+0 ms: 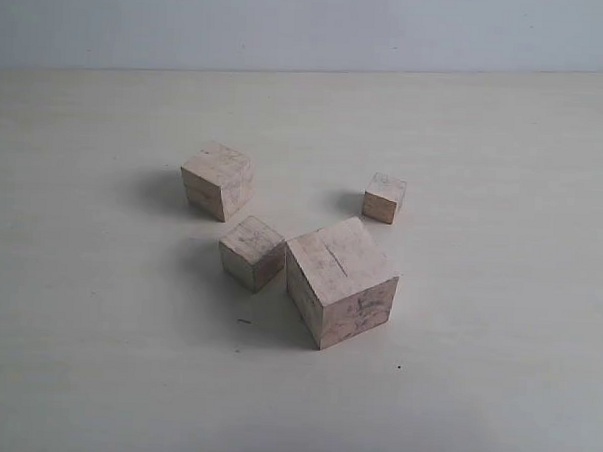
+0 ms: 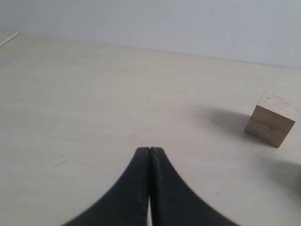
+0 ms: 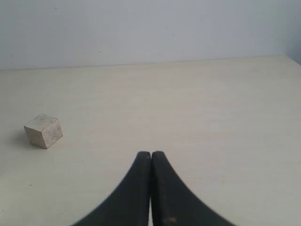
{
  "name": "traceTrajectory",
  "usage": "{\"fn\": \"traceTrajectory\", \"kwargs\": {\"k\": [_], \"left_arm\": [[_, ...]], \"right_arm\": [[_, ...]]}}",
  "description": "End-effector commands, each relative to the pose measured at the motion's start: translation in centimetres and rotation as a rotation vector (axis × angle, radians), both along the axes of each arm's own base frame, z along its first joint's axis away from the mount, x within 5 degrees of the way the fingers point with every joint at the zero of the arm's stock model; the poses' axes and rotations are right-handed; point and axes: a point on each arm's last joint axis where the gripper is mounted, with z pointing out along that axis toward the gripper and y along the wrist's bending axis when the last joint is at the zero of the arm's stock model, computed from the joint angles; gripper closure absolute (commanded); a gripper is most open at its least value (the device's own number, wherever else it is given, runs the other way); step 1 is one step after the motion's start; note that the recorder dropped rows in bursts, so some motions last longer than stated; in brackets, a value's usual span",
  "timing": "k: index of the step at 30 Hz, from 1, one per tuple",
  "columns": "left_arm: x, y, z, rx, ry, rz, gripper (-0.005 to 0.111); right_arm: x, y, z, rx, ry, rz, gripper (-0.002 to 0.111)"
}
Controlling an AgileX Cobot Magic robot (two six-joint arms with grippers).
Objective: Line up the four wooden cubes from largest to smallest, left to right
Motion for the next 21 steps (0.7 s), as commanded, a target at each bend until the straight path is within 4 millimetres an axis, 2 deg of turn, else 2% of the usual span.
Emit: {"fn": "traceTrajectory", "kwargs": {"k": [1, 14, 21], "left_arm": [[0.0, 0.0, 0.0, 0.01, -0.013, 0.002, 0.107], [0.0, 0.0, 0.0, 0.01, -0.013, 0.002, 0.107], [0.0, 0.0, 0.0, 0.01, -0.013, 0.002, 0.107]], "right_arm": [[0.0, 0.0, -0.1, 0.004, -0.006, 0.002, 0.108], [0.0, 0.0, 0.2, 0.0, -0.036, 0.0, 0.108], [0.2, -0.2, 3.8, 0.065, -0.425, -0.019, 0.108]]}}
